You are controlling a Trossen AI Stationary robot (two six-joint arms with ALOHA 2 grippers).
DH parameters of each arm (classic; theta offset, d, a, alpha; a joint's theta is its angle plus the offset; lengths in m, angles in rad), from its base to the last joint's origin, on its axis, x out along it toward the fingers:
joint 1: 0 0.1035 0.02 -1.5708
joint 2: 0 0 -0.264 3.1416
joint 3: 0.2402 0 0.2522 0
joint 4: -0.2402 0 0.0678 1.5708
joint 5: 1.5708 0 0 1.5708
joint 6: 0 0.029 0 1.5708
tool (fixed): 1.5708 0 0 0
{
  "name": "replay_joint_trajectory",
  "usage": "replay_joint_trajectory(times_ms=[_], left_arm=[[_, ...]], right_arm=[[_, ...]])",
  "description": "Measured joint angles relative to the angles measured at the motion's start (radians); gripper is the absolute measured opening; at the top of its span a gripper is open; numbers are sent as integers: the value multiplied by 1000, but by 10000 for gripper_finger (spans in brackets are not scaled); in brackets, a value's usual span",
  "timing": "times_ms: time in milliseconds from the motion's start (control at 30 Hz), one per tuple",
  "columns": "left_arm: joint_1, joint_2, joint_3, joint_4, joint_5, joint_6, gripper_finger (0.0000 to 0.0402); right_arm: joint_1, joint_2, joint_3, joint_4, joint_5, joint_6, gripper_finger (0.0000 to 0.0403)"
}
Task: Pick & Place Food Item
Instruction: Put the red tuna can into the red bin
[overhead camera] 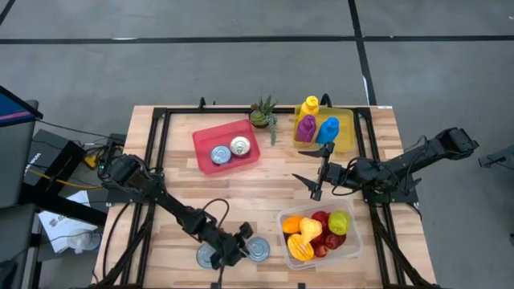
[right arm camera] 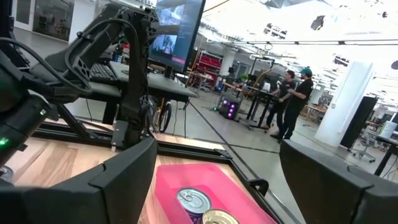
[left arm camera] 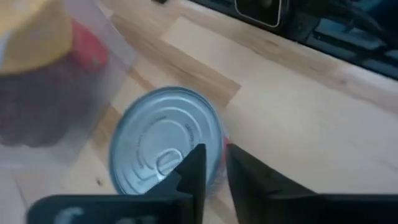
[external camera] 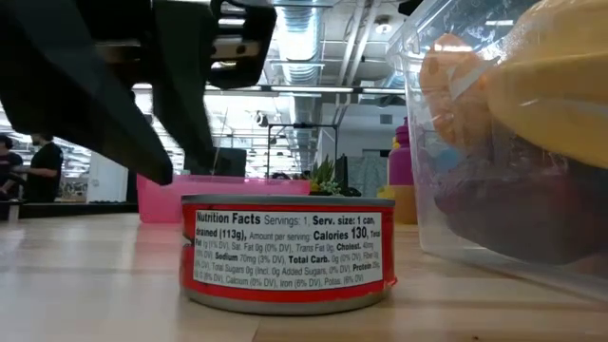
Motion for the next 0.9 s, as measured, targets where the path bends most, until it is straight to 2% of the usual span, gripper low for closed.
replay_joint_trajectory(times_ms=[133,267,400,500,900], left_arm=[[0,0,16,-32,0,-108,9],[16,0,47,-61,7,-255,5],[57,-2,82,-100,91,-382,1],[77,-2,91,-95,128,-401,1],[130,3,92,-261,125,-468,0]], right_arm=[[0,0,0,0,0,0,328],[0,0,0,0,0,0,328],[0,0,0,0,0,0,328],[0,0,0,0,0,0,328],[-1,0,0,0,2,0,328]])
